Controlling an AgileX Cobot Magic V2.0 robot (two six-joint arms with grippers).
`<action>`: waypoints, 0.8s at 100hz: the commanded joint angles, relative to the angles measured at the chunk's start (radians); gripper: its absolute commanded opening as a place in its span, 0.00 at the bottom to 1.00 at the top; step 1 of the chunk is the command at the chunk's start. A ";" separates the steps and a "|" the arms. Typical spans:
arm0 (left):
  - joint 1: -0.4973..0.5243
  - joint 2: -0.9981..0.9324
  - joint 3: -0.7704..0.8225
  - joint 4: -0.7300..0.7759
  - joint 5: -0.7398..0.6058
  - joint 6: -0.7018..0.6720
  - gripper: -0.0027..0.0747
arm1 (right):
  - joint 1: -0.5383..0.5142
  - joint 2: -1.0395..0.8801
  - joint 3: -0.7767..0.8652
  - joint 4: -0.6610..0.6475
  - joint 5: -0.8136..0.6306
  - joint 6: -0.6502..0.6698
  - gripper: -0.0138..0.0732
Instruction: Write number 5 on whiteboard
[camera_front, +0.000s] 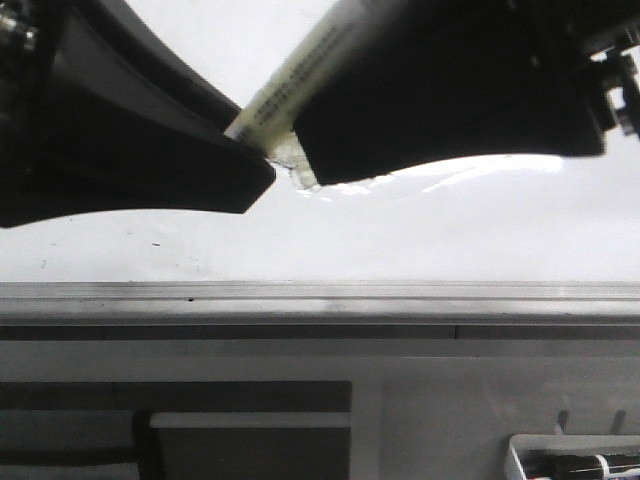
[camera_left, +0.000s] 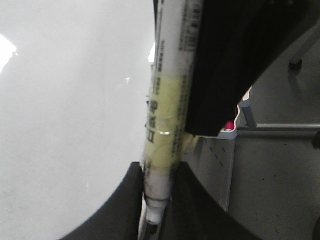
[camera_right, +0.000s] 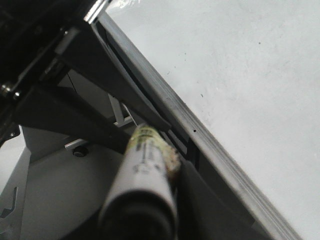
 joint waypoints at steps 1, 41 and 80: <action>-0.008 -0.012 -0.034 -0.005 -0.077 -0.003 0.01 | 0.001 -0.004 -0.036 0.018 -0.098 -0.002 0.10; -0.008 -0.012 -0.034 -0.005 -0.077 -0.003 0.01 | 0.003 -0.004 -0.036 0.018 -0.119 -0.002 0.60; -0.008 -0.012 -0.034 -0.005 -0.077 -0.003 0.01 | 0.069 -0.006 -0.036 0.018 -0.188 -0.002 0.50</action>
